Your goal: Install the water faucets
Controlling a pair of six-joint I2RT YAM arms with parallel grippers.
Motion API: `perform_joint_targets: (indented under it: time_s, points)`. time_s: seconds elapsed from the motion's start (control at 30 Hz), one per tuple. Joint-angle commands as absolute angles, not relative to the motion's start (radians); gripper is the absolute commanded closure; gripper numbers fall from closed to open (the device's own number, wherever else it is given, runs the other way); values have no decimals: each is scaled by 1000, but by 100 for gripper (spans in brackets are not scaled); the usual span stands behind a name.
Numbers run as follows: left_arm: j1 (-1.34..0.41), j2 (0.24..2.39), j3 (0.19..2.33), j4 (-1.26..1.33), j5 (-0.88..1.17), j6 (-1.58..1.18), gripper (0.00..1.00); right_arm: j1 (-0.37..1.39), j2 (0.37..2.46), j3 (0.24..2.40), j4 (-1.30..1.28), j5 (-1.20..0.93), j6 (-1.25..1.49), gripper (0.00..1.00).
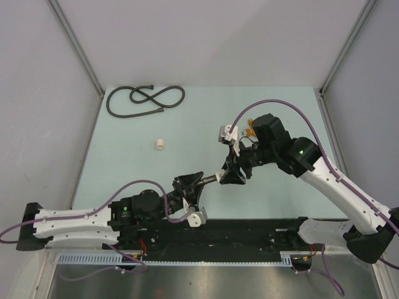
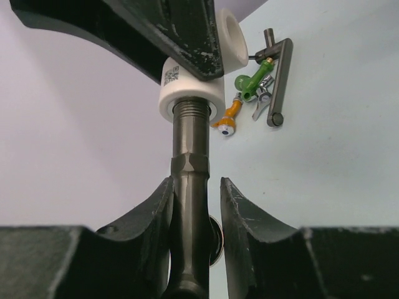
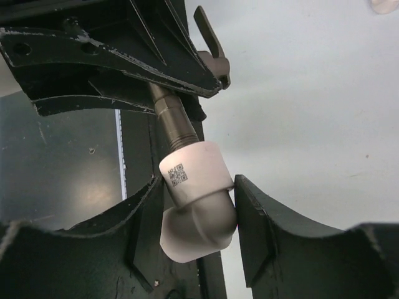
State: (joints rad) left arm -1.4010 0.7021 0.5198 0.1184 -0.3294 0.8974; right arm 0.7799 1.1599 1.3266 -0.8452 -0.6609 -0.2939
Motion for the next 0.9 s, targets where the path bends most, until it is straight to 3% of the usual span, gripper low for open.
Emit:
perform_joint_targets:
  time_s: [0.0, 0.3, 0.4, 0.5, 0.67, 0.77, 0.8, 0.87]
  points:
    - [-1440, 723, 511, 403, -282, 1014, 100, 796, 1186, 1364, -678, -796, -176, 100]
    - [-1433, 716, 457, 469, -328, 945, 100, 788, 1190, 1362, -669, -741, -175, 98]
    - [-1413, 710, 443, 480, -339, 882, 100, 785, 1187, 1362, -654, -735, -167, 85]
    - [-1369, 700, 434, 476, -313, 789, 100, 785, 1181, 1361, -637, -723, -164, 66]
    - [-1269, 673, 414, 469, -238, 622, 100, 784, 1166, 1359, -617, -707, -163, 49]
    - [-1217, 670, 405, 457, -177, 542, 100, 784, 1155, 1358, -598, -695, -163, 31]
    - [-1207, 667, 403, 456, -164, 523, 100, 784, 1152, 1358, -585, -692, -163, 19]
    - [-1172, 666, 396, 448, -126, 474, 100, 784, 1140, 1356, -569, -680, -161, 12]
